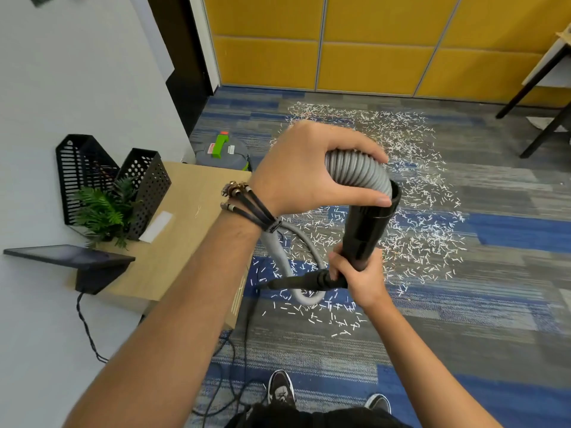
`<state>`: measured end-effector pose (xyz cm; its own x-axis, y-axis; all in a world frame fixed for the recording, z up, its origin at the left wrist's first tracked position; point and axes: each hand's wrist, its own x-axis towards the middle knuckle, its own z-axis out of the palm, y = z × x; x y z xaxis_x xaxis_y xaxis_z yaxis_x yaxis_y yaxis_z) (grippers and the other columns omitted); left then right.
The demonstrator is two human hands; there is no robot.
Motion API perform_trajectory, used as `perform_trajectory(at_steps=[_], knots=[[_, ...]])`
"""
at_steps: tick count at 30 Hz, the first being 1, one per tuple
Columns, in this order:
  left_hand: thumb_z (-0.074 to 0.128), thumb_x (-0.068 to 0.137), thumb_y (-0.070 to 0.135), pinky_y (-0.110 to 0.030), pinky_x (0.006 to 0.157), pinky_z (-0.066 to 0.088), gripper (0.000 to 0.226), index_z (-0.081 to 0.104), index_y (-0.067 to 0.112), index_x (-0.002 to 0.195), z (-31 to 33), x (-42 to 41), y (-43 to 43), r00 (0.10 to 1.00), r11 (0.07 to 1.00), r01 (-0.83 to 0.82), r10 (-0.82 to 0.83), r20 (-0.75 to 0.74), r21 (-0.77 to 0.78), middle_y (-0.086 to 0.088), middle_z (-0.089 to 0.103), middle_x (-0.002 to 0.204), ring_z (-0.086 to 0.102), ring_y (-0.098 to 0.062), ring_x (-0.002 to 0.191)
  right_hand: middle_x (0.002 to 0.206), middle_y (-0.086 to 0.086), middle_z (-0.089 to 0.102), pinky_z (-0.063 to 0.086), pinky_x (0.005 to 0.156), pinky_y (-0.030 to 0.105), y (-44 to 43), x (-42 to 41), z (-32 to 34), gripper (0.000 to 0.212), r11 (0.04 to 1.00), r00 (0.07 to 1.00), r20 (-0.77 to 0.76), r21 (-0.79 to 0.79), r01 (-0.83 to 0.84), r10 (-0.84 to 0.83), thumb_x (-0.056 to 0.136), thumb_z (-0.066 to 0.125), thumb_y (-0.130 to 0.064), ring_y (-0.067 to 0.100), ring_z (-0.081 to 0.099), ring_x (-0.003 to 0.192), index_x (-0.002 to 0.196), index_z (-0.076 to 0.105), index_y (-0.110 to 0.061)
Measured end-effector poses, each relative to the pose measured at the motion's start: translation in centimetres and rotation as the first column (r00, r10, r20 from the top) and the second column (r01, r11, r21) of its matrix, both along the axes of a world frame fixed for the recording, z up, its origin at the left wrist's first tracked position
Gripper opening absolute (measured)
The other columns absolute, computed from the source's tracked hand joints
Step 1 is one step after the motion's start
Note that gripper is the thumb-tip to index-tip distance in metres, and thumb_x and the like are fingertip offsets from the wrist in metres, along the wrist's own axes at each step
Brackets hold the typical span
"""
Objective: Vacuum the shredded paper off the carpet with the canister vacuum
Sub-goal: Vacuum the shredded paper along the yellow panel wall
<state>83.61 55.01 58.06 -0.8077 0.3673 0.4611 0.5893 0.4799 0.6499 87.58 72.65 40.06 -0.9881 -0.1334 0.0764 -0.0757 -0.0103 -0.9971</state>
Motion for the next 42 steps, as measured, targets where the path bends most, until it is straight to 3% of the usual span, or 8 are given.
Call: perform_trajectory(at_steps=[7, 10, 15, 21, 25, 31, 35, 42], knots=[[0.094, 0.073, 0.045, -0.026, 0.087, 0.059, 0.047, 0.081, 0.018, 0.11, -0.7, -0.3, -0.4, 0.996, 0.998, 0.052, -0.054, 0.068, 0.021, 0.01, 0.078, 0.102, 0.074, -0.004, 0.096, 0.055, 0.009, 0.055, 0.047, 0.064, 0.039, 0.0, 0.9, -1.1, 0.017, 1.0, 0.999, 0.03, -0.005, -0.017, 0.017, 0.074, 0.072, -0.023, 0.025, 0.053, 0.054, 0.063, 0.061, -0.017], [0.094, 0.075, 0.044, -0.028, 0.089, 0.059, 0.046, 0.081, 0.016, 0.109, -0.2, -0.9, 0.0, 0.999, 0.999, 0.029, -0.03, 0.015, 0.031, 0.009, 0.079, 0.103, 0.074, -0.005, 0.097, 0.049, 0.015, 0.051, 0.044, 0.059, 0.037, 0.7, 0.5, 0.1, 0.019, 0.999, 0.999, 0.019, -0.028, -0.042, 0.043, 0.073, 0.07, -0.019, 0.026, 0.049, 0.049, 0.057, 0.058, -0.02], [0.092, 0.076, 0.047, -0.029, 0.092, 0.058, 0.046, 0.081, 0.02, 0.111, 0.6, -2.5, 1.0, 1.0, 0.999, -0.03, 0.031, -0.003, 0.023, 0.014, 0.077, 0.106, 0.072, -0.001, 0.102, 0.048, 0.024, 0.047, 0.043, 0.056, 0.033, 1.1, -2.0, 1.1, 0.021, 0.994, 0.999, -0.014, -0.097, -0.053, 0.052, 0.072, 0.068, -0.016, 0.025, 0.046, 0.046, 0.056, 0.056, -0.008], [0.09, 0.072, 0.054, -0.037, 0.091, 0.059, 0.046, 0.082, 0.027, 0.108, -0.1, -5.7, 3.1, 0.996, 0.991, -0.046, 0.056, 0.073, -0.122, 0.016, 0.079, 0.103, 0.073, -0.003, 0.098, 0.049, 0.009, 0.052, 0.045, 0.058, 0.035, 1.2, -5.6, -1.9, 0.017, 0.996, 0.999, 0.025, -0.08, -0.039, 0.041, 0.072, 0.068, -0.02, 0.024, 0.049, 0.048, 0.06, 0.059, -0.013], [0.092, 0.072, 0.052, -0.039, 0.091, 0.06, 0.046, 0.082, 0.027, 0.109, -1.5, -8.0, 4.5, 0.984, 0.988, -0.073, 0.093, 0.152, -0.135, 0.015, 0.078, 0.104, 0.072, -0.002, 0.099, 0.05, 0.011, 0.052, 0.046, 0.059, 0.044, 2.6, -7.6, -3.2, 0.015, 0.991, 0.994, 0.054, -0.102, -0.089, 0.094, 0.07, 0.067, -0.018, 0.026, 0.049, 0.049, 0.058, 0.06, -0.02], [0.088, 0.073, 0.058, -0.038, 0.09, 0.057, 0.044, 0.082, 0.032, 0.107, -2.2, -10.9, 8.5, 0.981, 0.968, -0.082, 0.121, 0.154, -0.236, 0.016, 0.078, 0.1, 0.072, -0.003, 0.096, 0.049, 0.02, 0.045, 0.043, 0.056, 0.034, 5.7, -9.8, -5.0, 0.018, 0.967, 0.983, 0.106, -0.221, -0.126, 0.152, 0.07, 0.067, -0.015, 0.024, 0.043, 0.048, 0.059, 0.055, -0.006], [0.084, 0.075, 0.06, -0.037, 0.088, 0.057, 0.043, 0.081, 0.033, 0.108, -2.3, -13.1, 10.6, 0.975, 0.953, -0.123, 0.168, 0.147, -0.277, 0.016, 0.078, 0.099, 0.071, -0.003, 0.092, 0.049, 0.021, 0.048, 0.045, 0.055, 0.035, 7.4, -12.5, -5.7, 0.017, 0.982, 0.991, 0.091, -0.165, -0.086, 0.102, 0.069, 0.064, -0.008, 0.026, 0.047, 0.047, 0.057, 0.055, 0.0], [0.082, 0.077, 0.061, -0.04, 0.087, 0.057, 0.044, 0.08, 0.034, 0.112, -2.8, -16.3, 13.2, 0.964, 0.926, -0.188, 0.238, 0.119, -0.326, 0.018, 0.078, 0.104, 0.07, -0.003, 0.095, 0.051, 0.012, 0.056, 0.049, 0.057, 0.043, 8.6, -17.6, -7.2, 0.021, 0.994, 0.997, 0.07, -0.108, -0.002, 0.01, 0.069, 0.068, -0.02, 0.027, 0.054, 0.049, 0.06, 0.058, -0.003]])
